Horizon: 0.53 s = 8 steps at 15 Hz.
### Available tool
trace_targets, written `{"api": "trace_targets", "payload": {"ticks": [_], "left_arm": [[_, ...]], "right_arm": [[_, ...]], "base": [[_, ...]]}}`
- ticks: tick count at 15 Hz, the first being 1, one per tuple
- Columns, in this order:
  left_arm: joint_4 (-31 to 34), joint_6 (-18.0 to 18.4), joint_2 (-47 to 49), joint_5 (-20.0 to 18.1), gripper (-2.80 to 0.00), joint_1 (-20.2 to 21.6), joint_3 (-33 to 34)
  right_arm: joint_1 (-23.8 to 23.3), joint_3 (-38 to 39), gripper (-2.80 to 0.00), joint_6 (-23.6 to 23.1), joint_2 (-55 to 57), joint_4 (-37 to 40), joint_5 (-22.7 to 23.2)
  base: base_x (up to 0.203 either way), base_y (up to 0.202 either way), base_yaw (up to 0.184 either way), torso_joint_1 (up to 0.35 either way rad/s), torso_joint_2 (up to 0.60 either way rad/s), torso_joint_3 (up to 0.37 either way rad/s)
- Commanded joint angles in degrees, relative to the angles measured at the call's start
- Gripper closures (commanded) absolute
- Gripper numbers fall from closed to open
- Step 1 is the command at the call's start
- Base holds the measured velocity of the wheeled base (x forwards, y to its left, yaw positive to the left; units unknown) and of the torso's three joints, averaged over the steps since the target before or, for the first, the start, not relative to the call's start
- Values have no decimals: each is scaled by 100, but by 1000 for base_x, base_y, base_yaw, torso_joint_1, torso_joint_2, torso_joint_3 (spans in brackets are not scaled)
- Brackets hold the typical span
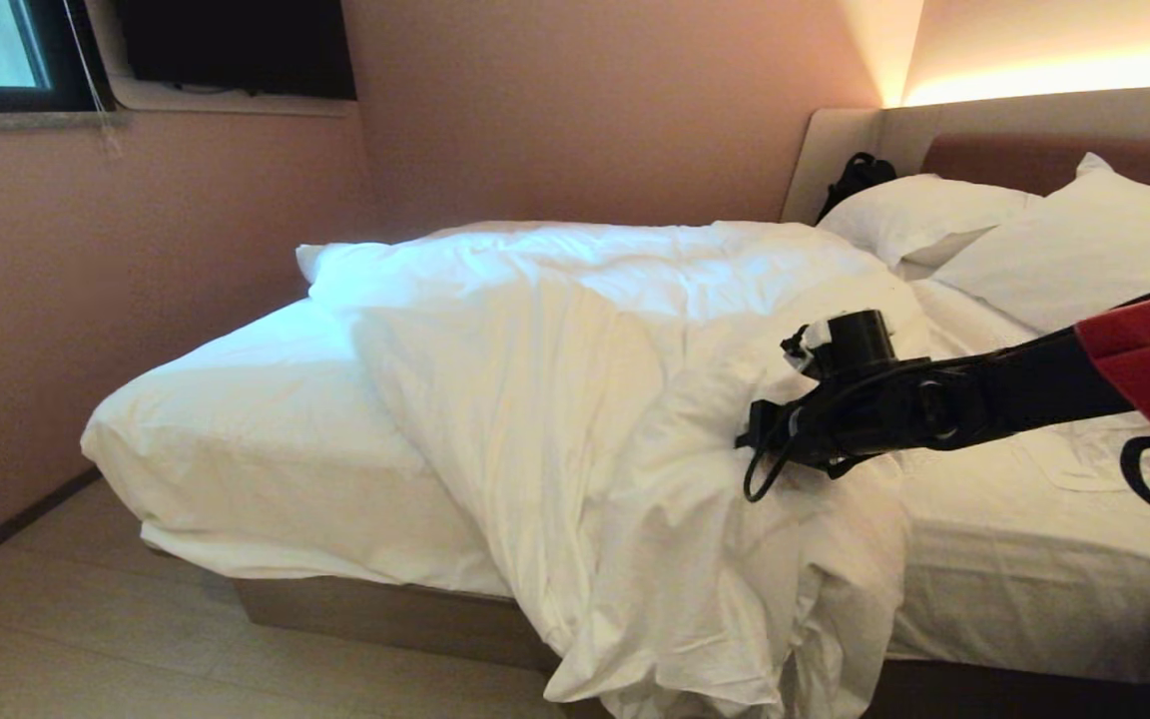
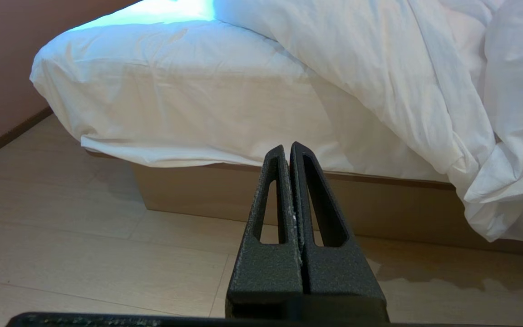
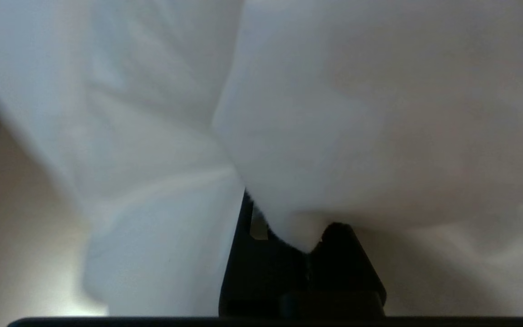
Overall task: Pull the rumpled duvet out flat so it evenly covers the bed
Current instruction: Hold the folded corner of the quilt
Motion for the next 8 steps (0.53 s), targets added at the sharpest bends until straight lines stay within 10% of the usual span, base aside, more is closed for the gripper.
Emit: {"api": "trace_targets", "payload": {"ticks": [1,2,3,8], "left_arm": [[2,0,-2,-1,0,2,1],[2,0,-2,-1,0,2,1],[2,0,-2,-1,0,2,1],[2,0,-2,-1,0,4,1]], "right_arm": [[-8,-6,0,-236,263,-5,-540],[-8,2,0,-267,213,-5,-540],[-8,13,-280,-274,160,-5,-540],[-25,88,-280,-257,-422,10,-521]], "base": [[0,0,0,0,0,0],[0,0,0,0,0,0],[0,0,0,0,0,0],[0,0,0,0,0,0]]}}
